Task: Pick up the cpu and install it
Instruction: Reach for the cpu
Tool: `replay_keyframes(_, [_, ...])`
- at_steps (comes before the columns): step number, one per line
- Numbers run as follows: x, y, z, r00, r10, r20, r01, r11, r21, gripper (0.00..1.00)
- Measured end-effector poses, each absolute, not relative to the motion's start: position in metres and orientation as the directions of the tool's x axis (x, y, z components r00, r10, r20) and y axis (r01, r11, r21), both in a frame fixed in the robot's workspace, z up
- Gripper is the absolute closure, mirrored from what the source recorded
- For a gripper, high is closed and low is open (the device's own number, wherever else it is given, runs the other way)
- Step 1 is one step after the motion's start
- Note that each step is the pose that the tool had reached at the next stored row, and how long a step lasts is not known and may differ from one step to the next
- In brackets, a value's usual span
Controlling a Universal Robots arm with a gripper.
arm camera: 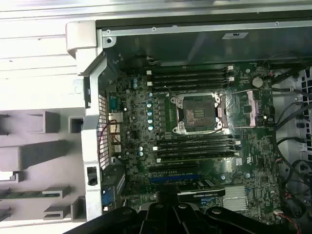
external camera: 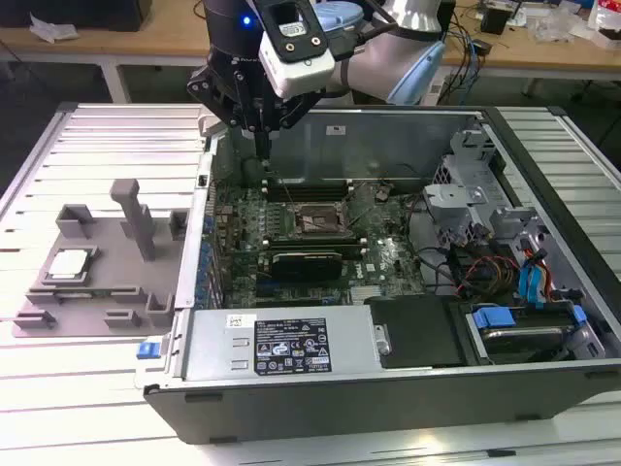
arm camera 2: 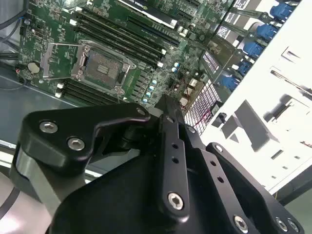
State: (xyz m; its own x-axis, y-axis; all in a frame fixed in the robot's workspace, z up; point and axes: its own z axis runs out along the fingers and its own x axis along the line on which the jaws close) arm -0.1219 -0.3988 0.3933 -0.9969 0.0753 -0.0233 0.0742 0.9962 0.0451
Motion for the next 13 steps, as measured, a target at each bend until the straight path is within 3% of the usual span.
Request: replay_keyframes(13, [-0.1237,-0.3988,0.3933,-0.997,0.075,-0.023,0.074,0.996,0.045,0.89])
